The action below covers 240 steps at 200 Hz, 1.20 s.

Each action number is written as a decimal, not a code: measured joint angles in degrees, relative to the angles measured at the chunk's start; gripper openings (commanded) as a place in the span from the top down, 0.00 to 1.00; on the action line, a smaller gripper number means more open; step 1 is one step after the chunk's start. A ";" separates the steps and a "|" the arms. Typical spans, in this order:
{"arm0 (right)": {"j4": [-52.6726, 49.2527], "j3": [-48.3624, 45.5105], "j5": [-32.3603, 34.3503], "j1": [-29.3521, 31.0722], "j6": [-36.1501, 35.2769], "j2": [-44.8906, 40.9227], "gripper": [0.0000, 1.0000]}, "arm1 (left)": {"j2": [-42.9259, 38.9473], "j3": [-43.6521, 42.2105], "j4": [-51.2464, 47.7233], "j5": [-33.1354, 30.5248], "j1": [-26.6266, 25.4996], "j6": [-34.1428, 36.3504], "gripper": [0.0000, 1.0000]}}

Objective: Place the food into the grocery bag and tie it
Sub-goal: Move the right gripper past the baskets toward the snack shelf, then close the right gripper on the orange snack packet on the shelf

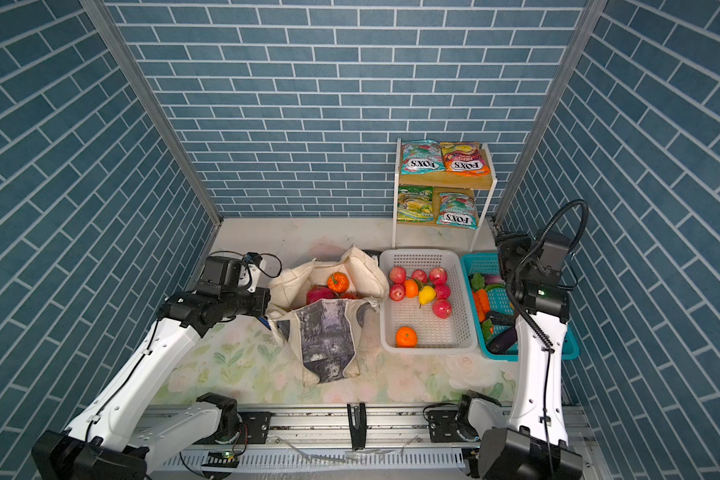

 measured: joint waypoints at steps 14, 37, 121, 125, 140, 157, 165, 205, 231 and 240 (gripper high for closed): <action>2.67 3.13 -0.31 2.34 1.99 3.06 0.36 | -0.02 0.00 0.02 0.11 0.00 0.00 0.95; 6.58 8.44 -0.17 6.69 4.92 8.44 0.38 | -0.07 0.00 0.02 0.13 0.00 0.00 0.95; 13.31 28.33 1.60 11.37 13.29 30.29 0.44 | -0.55 0.00 0.00 0.31 0.00 0.00 0.95; 13.40 29.07 1.75 11.37 13.81 31.21 0.44 | -0.57 0.00 0.02 0.31 0.00 0.00 0.95; 13.40 32.20 1.86 11.67 14.91 34.97 0.44 | -0.55 0.00 0.00 0.31 0.00 0.00 0.95; 13.27 35.36 1.97 12.15 15.69 38.47 0.44 | -0.55 0.00 0.00 0.31 0.00 0.00 0.95; 13.31 36.15 1.99 12.35 15.89 39.50 0.44 | -0.55 0.00 0.00 0.31 0.00 0.00 0.95; 13.55 36.87 2.91 12.66 17.77 41.57 0.44 | -0.55 0.00 0.00 0.28 0.00 0.00 0.95; 14.47 36.87 3.41 12.70 18.75 42.32 0.45 | -0.55 0.00 0.00 0.28 0.00 0.00 0.95; 14.86 36.87 3.56 12.70 18.93 42.47 0.46 | -0.55 0.00 0.00 0.31 0.00 0.00 0.95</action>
